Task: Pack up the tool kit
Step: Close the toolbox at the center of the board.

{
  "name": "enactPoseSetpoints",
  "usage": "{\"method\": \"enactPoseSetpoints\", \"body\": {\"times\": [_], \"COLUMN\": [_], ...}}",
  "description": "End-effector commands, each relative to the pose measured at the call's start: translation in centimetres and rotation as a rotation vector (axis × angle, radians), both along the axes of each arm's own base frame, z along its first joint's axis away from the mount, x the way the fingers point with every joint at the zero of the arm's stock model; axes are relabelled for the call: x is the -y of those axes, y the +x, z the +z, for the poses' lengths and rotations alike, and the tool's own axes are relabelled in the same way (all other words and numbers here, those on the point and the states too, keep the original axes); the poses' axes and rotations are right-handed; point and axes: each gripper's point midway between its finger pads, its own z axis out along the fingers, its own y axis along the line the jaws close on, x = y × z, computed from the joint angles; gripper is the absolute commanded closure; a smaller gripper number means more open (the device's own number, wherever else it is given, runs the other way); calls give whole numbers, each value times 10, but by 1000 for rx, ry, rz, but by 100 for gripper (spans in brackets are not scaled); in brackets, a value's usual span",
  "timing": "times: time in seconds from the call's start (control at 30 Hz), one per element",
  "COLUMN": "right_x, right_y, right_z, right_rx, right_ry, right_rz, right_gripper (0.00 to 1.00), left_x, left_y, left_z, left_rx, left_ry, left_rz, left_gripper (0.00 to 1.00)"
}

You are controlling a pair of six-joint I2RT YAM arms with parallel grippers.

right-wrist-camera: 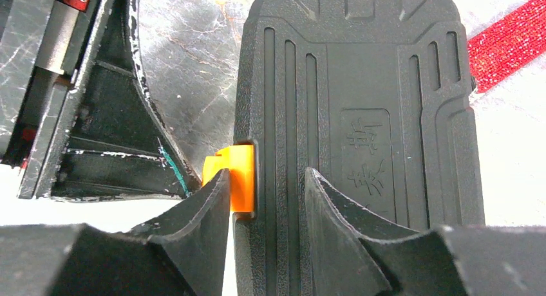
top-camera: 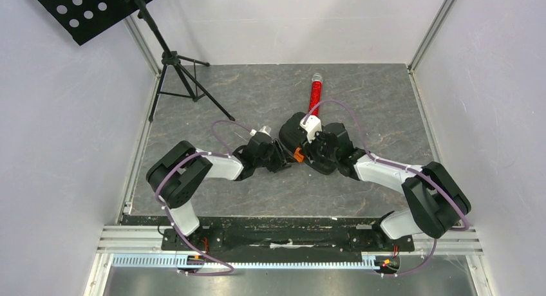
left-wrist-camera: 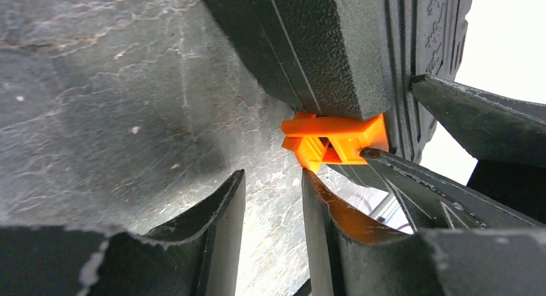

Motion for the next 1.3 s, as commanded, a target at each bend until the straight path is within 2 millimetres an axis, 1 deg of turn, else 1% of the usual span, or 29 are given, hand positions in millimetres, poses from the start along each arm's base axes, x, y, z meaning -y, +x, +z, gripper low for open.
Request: {"method": "enactPoseSetpoints", "body": {"times": [0.0, 0.13, 0.3, 0.4, 0.47, 0.53, 0.67, 0.73, 0.83, 0.9, 1.0, 1.1, 1.23, 1.27], "right_x": [26, 30, 38, 41, 43, 44, 45, 48, 50, 51, 50, 49, 47, 46], "right_y": [-36, -36, -32, -30, -29, -29, -31, -32, -33, -34, -34, -35, -37, -37], "right_z": [-59, -62, -60, -55, -53, -52, -56, -58, -60, -62, -64, -64, -64, -63], "right_rx": [-216, -217, -173, -117, -84, -59, -59, -62, -65, -67, -72, -77, -85, -85], "right_ry": [-125, -155, -210, -259, -298, -331, -355, -361, -369, -375, -378, -377, -368, -361], "right_rz": [-20, -27, -57, -67, -77, -81, -88, -97, -106, -109, -109, -105, -101, -101], "right_gripper": [78, 68, 59, 56, 54, 52, 51, 51, 51, 51, 51, 51, 50, 51], "left_x": [18, 19, 15, 14, 11, 9, 9, 12, 11, 10, 12, 19, 27, 28], "left_y": [14, 15, 16, 14, 14, 13, 11, 9, 8, 8, 9, 14, 18, 19], "left_z": [24, 25, 12, 6, -1, -8, -20, -17, -1, 14, 25, 29, 25, 21], "left_rx": [52, 49, 6, -14, -41, -63, -116, -119, -88, -55, -32, -28, -42, -47], "left_ry": [-95, -98, -47, -43, -24, -14, -20, -52, -96, -117, -119, -120, -124, -118], "left_rz": [-10, -2, 16, 27, 41, 49, 65, 62, 60, 61, 48, 33, 23, 20], "left_gripper": [57, 58, 71, 78, 82, 83, 85, 86, 86, 86, 86, 86, 90, 92]}}
